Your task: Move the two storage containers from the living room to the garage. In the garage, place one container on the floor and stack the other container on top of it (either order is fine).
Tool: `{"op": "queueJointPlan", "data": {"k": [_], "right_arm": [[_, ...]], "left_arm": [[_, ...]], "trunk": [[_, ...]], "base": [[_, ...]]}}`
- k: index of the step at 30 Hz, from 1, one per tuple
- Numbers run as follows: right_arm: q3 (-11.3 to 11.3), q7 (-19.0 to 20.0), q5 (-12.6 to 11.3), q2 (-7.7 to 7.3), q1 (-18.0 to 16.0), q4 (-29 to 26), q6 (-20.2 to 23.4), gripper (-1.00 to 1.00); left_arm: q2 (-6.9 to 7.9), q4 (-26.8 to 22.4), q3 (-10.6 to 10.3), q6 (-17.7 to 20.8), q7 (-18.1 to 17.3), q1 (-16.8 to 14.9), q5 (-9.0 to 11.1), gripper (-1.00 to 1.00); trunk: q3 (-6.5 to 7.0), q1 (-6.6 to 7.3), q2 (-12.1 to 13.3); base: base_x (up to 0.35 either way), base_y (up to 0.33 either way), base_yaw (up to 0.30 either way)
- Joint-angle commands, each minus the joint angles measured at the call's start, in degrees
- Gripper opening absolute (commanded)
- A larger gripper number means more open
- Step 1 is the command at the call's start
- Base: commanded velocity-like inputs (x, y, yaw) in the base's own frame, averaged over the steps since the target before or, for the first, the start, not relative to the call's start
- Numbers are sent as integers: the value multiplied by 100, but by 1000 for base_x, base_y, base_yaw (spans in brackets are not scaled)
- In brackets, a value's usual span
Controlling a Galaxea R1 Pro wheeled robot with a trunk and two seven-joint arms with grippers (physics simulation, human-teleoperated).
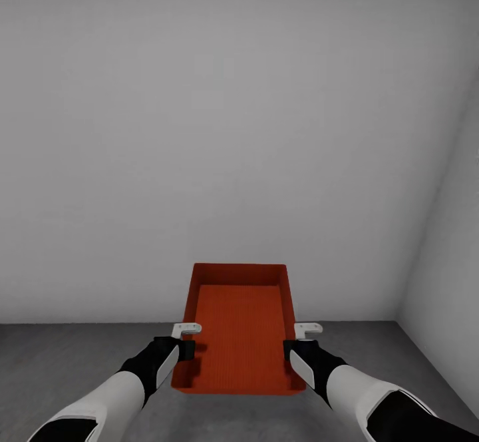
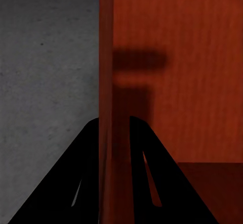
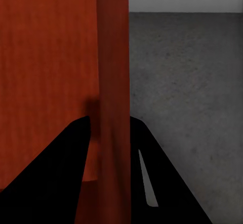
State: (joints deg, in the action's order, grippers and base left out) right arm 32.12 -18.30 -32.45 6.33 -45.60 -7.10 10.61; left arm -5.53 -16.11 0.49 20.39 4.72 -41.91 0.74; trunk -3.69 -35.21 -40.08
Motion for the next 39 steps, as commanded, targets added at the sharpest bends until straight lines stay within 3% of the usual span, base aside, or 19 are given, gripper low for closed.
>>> {"op": "queueJointPlan", "data": {"k": [1,39], "right_arm": [[79,-59,142,0,-7,-11,46,-100],[82,-59,142,4,-9,-11,39,-100]], "left_arm": [[-54,-1,-31,35,54,-1,21,-100],[-53,2,-29,35,56,-1,25,-100]], "trunk": [[-10,-2,-9],[-692,-836,-1533]], "base": [[0,0,0],[0,0,0]]}}
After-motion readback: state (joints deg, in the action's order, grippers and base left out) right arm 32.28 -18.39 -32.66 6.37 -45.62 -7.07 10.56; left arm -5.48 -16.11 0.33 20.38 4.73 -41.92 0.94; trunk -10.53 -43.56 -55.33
